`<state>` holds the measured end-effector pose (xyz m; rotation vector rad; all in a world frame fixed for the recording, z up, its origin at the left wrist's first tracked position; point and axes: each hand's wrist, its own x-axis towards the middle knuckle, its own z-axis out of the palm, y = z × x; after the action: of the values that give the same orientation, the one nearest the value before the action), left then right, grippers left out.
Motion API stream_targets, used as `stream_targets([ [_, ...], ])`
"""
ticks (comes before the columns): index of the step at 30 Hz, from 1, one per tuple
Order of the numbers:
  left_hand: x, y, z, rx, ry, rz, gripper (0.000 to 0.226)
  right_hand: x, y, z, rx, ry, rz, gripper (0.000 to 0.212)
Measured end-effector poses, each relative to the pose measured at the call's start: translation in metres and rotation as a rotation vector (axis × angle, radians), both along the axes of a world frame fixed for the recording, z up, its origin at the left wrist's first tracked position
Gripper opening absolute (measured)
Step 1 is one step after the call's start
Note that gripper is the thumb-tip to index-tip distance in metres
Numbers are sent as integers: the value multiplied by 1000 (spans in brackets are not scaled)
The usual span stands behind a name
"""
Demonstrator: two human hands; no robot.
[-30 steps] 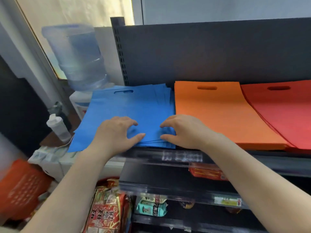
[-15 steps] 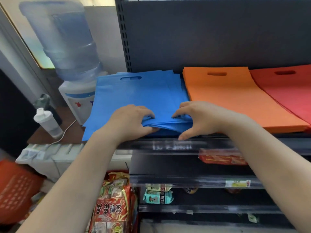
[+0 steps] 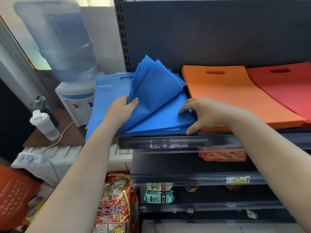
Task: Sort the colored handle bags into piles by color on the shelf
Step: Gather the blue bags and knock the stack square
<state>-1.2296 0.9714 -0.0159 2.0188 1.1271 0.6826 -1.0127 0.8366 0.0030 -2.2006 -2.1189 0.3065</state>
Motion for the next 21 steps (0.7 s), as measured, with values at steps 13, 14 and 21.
stream_targets([
  [13, 0, 0, 1, 93, 110, -70, 30, 3, 18, -14, 105, -9, 30, 53],
  [14, 0, -1, 1, 127, 140, -73, 30, 0, 18, -19, 157, -30, 3, 49],
  [21, -1, -20, 4, 391, 355, -148, 48, -19, 32, -15, 577, -230, -246, 45],
])
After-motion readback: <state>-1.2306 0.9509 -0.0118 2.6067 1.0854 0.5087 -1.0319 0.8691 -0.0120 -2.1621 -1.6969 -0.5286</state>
